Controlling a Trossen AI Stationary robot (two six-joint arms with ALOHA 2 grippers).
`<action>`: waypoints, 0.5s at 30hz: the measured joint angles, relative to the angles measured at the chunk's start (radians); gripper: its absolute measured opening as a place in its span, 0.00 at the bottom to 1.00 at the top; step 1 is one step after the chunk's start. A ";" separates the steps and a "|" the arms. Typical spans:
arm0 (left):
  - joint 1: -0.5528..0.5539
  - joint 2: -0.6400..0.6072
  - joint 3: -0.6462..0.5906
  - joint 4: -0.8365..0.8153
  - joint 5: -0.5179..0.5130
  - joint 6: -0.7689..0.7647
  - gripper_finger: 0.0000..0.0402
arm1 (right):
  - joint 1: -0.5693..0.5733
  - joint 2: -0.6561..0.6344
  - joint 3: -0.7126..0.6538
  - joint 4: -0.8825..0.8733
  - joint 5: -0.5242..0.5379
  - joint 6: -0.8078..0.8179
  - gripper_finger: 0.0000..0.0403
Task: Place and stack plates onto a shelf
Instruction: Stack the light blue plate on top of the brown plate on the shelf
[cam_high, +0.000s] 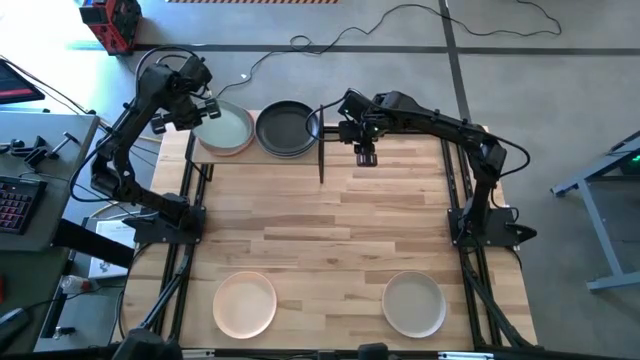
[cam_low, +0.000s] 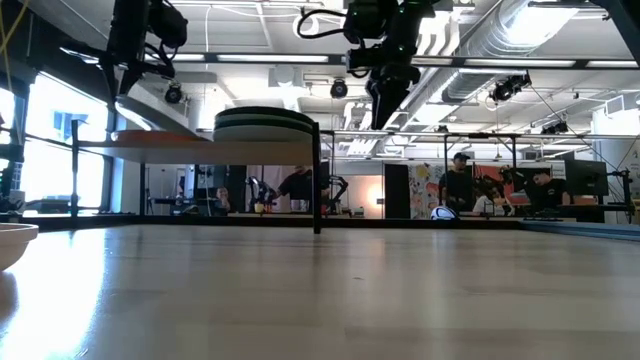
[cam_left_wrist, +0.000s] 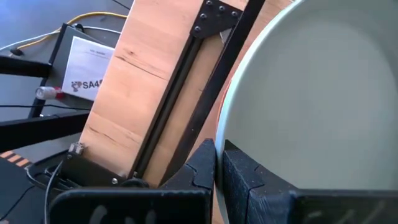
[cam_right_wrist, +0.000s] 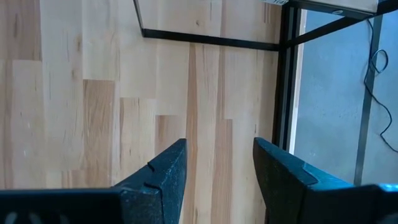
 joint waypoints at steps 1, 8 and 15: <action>0.000 0.000 0.000 0.000 0.001 0.000 0.01 | 0.000 0.000 0.000 0.000 0.000 -0.001 0.40; 0.000 0.000 0.000 0.036 0.019 -0.001 0.01 | 0.000 0.000 0.000 0.000 0.000 -0.002 0.40; -0.016 0.000 0.000 0.049 0.021 -0.003 0.05 | 0.000 0.000 0.000 0.000 0.000 -0.002 0.40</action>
